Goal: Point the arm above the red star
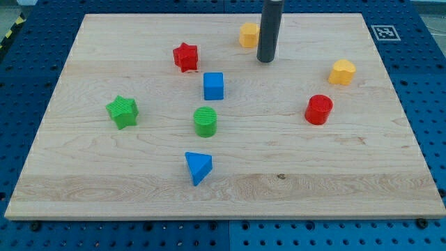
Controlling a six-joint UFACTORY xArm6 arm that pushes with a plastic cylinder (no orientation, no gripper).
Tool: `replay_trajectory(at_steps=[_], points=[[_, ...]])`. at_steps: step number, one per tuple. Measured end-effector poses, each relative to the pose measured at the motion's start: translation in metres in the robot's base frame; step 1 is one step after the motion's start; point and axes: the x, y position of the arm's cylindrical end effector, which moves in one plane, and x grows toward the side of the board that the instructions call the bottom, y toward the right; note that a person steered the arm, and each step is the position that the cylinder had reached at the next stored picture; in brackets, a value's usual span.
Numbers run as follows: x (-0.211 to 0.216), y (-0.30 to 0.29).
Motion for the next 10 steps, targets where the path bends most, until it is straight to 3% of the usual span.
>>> replay_trajectory(at_steps=[3, 5, 7, 10], points=[[-0.048, -0.036], [-0.080, -0.092], [-0.069, -0.139], [-0.057, -0.151]])
